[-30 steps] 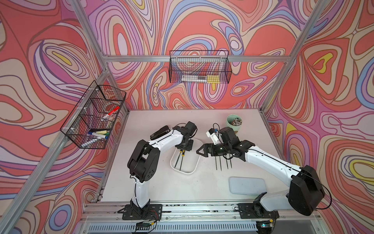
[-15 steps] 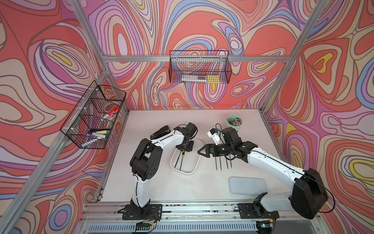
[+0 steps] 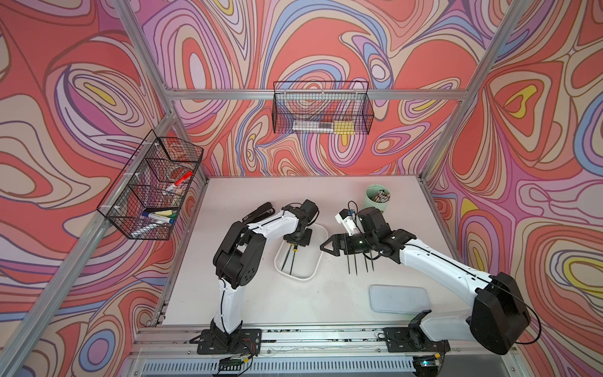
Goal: Take the file tool out of the storage box
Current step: Pick up the file tool from the storage box.
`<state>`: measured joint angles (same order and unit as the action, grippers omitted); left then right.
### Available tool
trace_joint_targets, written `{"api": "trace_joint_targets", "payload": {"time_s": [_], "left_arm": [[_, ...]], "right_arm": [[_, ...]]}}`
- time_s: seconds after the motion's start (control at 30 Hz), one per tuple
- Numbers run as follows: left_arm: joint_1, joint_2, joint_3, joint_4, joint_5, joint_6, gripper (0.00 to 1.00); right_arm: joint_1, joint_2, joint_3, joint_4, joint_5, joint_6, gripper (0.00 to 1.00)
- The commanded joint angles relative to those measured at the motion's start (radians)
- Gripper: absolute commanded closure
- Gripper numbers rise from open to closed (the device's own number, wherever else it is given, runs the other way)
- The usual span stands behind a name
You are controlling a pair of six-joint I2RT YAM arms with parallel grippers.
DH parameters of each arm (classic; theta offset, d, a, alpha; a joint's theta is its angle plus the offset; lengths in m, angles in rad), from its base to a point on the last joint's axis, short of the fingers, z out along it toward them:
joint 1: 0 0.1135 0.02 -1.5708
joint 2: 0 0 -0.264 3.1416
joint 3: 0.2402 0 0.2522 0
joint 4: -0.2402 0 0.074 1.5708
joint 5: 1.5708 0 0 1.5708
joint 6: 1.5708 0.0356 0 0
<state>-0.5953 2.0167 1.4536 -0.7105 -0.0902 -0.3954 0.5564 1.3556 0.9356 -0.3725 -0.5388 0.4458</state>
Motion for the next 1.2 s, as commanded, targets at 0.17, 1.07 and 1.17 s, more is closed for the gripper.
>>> {"api": "trace_joint_targets", "payload": {"time_s": [0.17, 1.07, 1.17], "left_arm": [[-0.001, 0.031, 0.008, 0.015, -0.016, -0.010, 0.65], [0.036, -0.114, -0.002, 0.176, 0.223, -0.104, 0.90], [0.037, -0.160, 0.006, 0.196, 0.275, -0.154, 0.91]], "right_arm": [[-0.007, -0.023, -0.020, 0.008, 0.012, -0.012, 0.09], [-0.007, -0.121, -0.162, 0.193, 0.072, 0.128, 0.24], [-0.006, -0.125, -0.182, 0.253, 0.065, 0.165, 0.29]]}}
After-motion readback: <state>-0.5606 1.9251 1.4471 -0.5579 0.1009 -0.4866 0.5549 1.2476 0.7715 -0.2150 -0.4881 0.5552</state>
